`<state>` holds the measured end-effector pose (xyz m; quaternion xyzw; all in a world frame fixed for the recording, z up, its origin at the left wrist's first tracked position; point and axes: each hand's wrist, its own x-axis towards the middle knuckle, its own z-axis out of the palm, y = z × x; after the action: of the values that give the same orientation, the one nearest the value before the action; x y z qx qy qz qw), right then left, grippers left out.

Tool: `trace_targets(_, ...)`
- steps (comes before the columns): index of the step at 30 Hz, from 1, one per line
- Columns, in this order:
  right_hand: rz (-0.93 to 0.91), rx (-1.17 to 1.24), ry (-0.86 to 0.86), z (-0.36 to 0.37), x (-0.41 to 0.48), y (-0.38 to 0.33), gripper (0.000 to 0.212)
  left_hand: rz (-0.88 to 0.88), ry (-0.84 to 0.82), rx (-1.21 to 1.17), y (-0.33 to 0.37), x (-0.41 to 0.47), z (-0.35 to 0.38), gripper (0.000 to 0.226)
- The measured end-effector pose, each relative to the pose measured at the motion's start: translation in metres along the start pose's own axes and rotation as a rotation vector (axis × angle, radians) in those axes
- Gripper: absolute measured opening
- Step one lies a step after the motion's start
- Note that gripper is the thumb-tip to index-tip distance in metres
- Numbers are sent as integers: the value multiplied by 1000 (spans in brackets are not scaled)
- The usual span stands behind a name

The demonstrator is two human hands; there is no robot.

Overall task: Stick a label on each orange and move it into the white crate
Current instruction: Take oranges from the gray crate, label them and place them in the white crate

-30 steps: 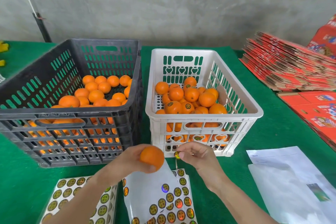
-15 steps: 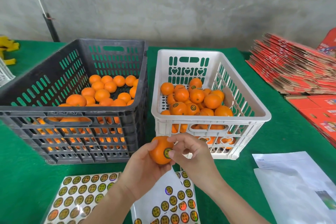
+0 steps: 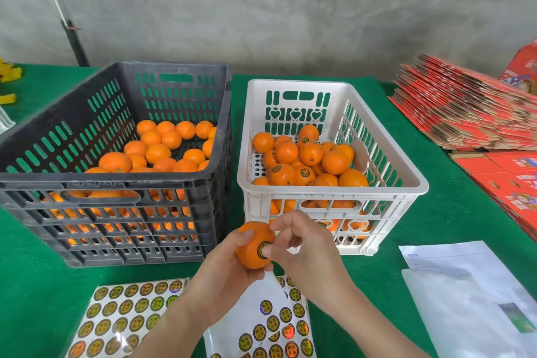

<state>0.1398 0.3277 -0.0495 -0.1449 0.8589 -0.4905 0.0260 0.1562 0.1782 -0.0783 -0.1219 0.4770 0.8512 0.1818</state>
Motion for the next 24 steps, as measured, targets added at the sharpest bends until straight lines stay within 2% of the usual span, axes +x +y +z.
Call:
trace_targets(7, -30, -104, 2, -7, 4, 1, 31, -6, 55, 64, 2, -4, 0, 54)
trace_targets(12, -306, -92, -73, -10, 5, -7, 55, 170, -30, 170, 16, -2, 14, 53)
trace_targets(16, -390, -14, 93, -28, 34, -21, 56, 472, -12, 677, 51, 8, 29, 71)
trace_targets(17, -387, 24, 133, -35, 47, -25, 55, 571, -6, 748, 61, 15, 31, 68)
trace_targets(19, -321, 68, 229, -48, 83, -29, 52, 740, 94, 865, 81, 40, 34, 49)
trace_targets(21, -230, -23, 275, -57, 130, -27, 49, 774, 244, 1163, 89, 71, 35, 30)
trace_targets(24, -78, -332, 100, -56, 198, -13, 49, 711, 385, 1603, 77, 100, 29, 26)
